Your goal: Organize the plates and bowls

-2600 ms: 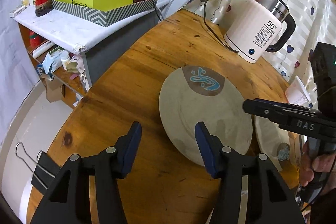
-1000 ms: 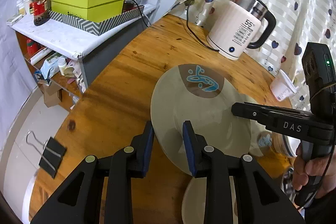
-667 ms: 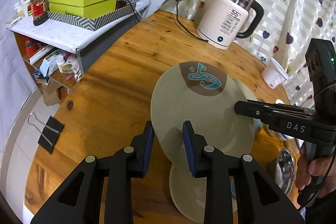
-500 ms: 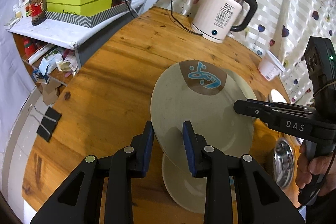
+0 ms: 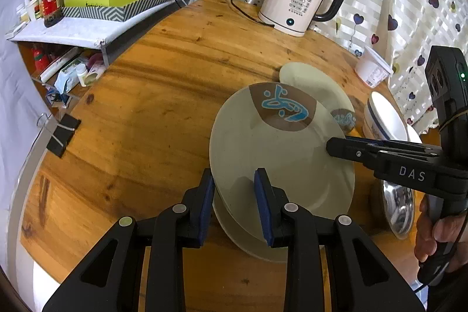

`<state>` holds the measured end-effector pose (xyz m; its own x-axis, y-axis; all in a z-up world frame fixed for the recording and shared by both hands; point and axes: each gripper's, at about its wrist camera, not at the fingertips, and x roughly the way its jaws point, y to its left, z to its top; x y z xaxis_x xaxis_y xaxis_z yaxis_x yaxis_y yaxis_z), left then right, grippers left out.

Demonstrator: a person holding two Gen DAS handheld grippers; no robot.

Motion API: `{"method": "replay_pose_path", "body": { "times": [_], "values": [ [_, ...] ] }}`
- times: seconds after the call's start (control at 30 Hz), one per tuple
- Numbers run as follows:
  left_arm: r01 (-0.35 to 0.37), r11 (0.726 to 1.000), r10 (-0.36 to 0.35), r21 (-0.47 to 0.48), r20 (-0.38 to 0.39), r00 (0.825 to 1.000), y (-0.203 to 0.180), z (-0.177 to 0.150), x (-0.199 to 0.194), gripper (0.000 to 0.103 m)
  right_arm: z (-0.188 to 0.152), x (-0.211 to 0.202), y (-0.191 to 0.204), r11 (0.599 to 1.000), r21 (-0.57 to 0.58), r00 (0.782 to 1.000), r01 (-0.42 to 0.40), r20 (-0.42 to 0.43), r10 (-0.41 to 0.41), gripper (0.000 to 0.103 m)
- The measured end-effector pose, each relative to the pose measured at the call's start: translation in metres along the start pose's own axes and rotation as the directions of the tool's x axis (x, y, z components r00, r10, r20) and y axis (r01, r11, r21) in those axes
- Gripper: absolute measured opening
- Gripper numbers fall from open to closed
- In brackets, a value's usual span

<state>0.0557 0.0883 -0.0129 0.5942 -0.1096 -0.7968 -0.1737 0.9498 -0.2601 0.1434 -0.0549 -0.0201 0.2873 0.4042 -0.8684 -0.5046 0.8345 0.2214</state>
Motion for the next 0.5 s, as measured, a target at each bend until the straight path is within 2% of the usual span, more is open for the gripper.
{"method": "replay_pose_path", "body": {
  "times": [0.5],
  "values": [
    [0.004,1.0,-0.004,0.004,-0.03,1.0,0.0,-0.011,0.004,0.029,-0.012,0.009,0.003,1.0,-0.007,0.999,0.028,-0.018,-0.028,0.026]
  ]
}}
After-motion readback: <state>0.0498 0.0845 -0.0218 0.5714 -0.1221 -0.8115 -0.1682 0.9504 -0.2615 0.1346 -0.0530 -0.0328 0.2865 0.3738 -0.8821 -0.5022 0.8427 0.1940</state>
